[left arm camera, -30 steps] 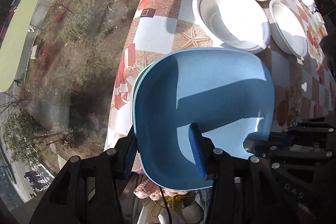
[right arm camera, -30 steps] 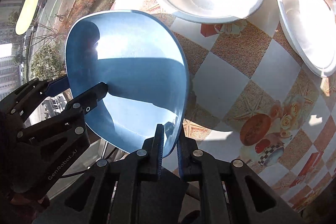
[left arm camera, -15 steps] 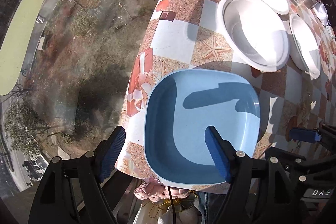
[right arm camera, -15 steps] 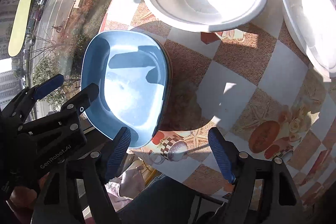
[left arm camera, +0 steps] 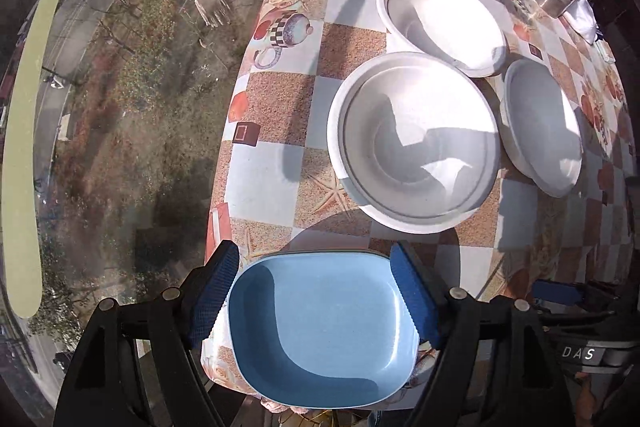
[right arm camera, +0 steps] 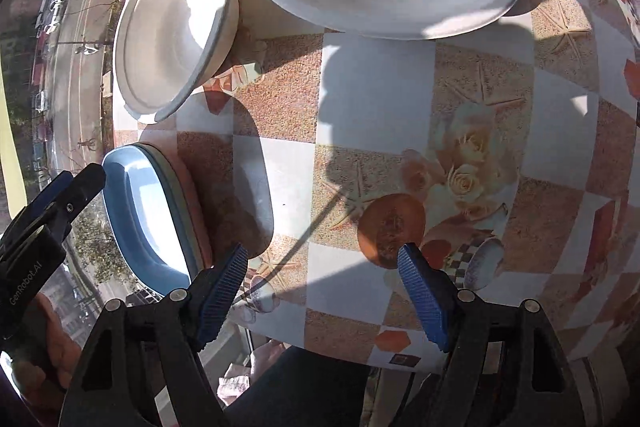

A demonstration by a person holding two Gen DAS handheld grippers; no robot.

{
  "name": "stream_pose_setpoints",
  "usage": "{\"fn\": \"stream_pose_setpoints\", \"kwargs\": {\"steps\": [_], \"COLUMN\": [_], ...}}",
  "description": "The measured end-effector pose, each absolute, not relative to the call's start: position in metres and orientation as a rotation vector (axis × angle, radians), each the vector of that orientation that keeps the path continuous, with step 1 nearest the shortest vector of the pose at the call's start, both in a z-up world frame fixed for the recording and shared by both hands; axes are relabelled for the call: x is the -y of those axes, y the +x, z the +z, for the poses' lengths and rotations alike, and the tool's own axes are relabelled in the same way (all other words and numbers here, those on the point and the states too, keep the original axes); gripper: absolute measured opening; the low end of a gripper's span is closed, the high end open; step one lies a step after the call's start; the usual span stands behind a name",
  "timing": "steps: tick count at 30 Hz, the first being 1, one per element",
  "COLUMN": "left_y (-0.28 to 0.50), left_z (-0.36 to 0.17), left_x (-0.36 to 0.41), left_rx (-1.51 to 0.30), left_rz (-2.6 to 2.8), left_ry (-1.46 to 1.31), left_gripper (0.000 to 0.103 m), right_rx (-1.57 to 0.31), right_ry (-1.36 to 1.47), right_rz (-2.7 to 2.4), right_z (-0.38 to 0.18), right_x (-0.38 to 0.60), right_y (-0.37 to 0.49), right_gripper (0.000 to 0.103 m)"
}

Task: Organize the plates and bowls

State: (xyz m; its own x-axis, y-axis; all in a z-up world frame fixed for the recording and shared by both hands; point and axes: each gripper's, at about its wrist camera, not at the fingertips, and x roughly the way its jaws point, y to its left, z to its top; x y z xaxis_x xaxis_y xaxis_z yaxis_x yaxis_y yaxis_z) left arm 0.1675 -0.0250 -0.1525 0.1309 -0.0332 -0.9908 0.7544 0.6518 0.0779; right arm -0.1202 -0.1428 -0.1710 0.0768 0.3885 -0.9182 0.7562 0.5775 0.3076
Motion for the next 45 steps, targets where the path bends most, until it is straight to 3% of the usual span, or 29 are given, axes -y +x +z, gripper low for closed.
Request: {"fn": "stream_pose_setpoints", "kwargs": {"steps": [20, 21, 22, 23, 26, 30, 45], "left_y": [0.215, 0.213, 0.210, 0.208, 0.198, 0.179, 0.089], "left_z": [-0.189, -0.190, -0.190, -0.193, -0.194, -0.190, -0.180], "left_x": [0.079, 0.079, 0.078, 0.076, 0.073, 0.073, 0.071], "left_rx": [-1.414, -1.418, -1.424, -1.446, -1.483, -1.455, -1.462], "left_rz": [-0.556, -0.564, -0.574, -0.592, -0.645, -0.654, -0.742], "left_ry": [0.650, 0.652, 0.654, 0.648, 0.627, 0.697, 0.820], "left_gripper": [0.080, 0.077, 0.063, 0.050, 0.027, 0.028, 0.030], "right_rx": [-1.375, -1.377, -1.380, -1.379, -1.389, -1.374, -1.454], "right_ry": [1.141, 1.140, 1.140, 1.138, 1.129, 1.173, 1.075], "right_rz": [-0.477, -0.478, -0.476, -0.472, -0.434, -0.381, -0.377], "right_z": [-0.206, -0.205, -0.204, -0.204, -0.206, -0.206, -0.189], "right_x": [0.127, 0.130, 0.146, 0.144, 0.135, 0.118, 0.126], "right_y": [-0.034, -0.033, -0.031, -0.031, -0.025, -0.017, -0.097], "right_gripper": [0.079, 0.079, 0.079, 0.076, 0.040, 0.018, 0.019]}}
